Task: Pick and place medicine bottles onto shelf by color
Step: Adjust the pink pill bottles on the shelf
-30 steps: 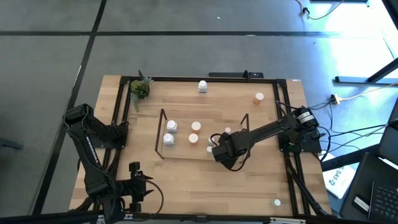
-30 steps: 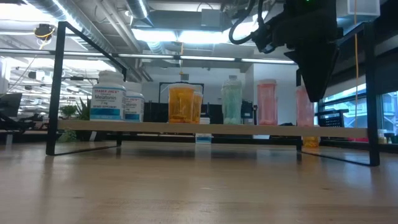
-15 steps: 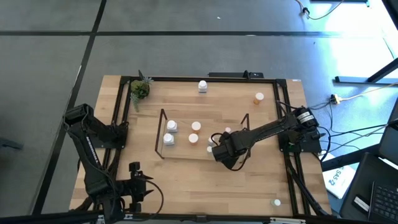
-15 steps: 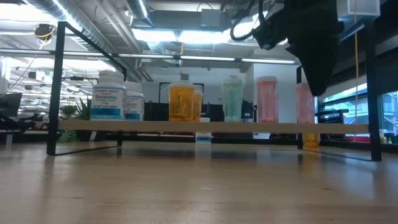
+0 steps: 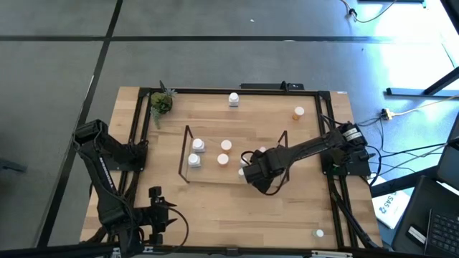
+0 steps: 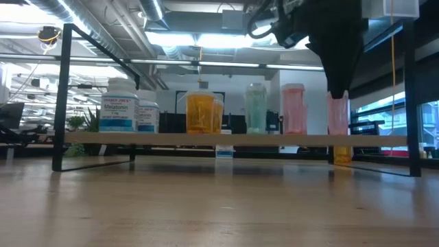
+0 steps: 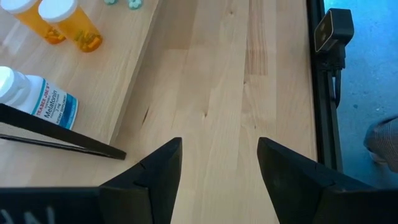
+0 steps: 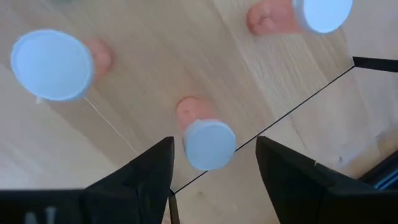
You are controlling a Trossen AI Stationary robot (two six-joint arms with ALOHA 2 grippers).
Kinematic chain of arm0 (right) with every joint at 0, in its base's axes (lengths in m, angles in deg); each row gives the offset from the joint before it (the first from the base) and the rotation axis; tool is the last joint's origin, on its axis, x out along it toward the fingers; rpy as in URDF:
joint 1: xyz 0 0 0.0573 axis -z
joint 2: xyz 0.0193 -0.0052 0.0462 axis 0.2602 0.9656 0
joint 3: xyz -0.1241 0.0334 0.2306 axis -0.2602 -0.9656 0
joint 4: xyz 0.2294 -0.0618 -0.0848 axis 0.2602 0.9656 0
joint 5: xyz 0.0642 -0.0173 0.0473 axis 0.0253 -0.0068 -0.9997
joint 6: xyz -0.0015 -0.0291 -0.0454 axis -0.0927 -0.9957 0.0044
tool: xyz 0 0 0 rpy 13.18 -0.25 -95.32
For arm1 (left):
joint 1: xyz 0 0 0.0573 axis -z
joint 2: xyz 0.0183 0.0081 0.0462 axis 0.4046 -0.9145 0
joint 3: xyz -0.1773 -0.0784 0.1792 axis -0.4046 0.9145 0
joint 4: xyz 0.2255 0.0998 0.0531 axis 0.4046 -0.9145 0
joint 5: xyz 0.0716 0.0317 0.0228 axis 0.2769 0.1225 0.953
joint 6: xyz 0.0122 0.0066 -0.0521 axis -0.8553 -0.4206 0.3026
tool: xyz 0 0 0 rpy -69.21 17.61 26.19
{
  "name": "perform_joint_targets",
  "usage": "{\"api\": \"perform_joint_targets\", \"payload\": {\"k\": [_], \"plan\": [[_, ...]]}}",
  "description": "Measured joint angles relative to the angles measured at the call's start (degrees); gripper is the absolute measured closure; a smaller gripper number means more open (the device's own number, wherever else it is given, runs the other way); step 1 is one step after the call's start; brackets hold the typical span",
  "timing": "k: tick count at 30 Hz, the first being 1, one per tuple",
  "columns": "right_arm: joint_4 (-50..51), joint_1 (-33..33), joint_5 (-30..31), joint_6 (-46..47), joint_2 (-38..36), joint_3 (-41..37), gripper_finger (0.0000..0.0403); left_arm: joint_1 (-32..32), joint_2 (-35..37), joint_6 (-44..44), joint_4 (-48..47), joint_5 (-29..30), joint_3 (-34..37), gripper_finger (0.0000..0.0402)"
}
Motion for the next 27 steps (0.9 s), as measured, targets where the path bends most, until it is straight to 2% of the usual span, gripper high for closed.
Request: {"api": "perform_joint_targets", "payload": {"k": [9, 27], "plan": [[0.44, 0.11, 0.79, -7.18, -0.09, 0.00, 0.0175, 0.00, 0.00, -0.02, 0.00, 0.01, -0.01, 0.0198], [-0.42, 0.38, 2.06, -7.32, -0.09, -0.04, 0.0175, 0.00, 0.00, -0.02, -0.07, -0.01, -0.01, 0.0198]]}}
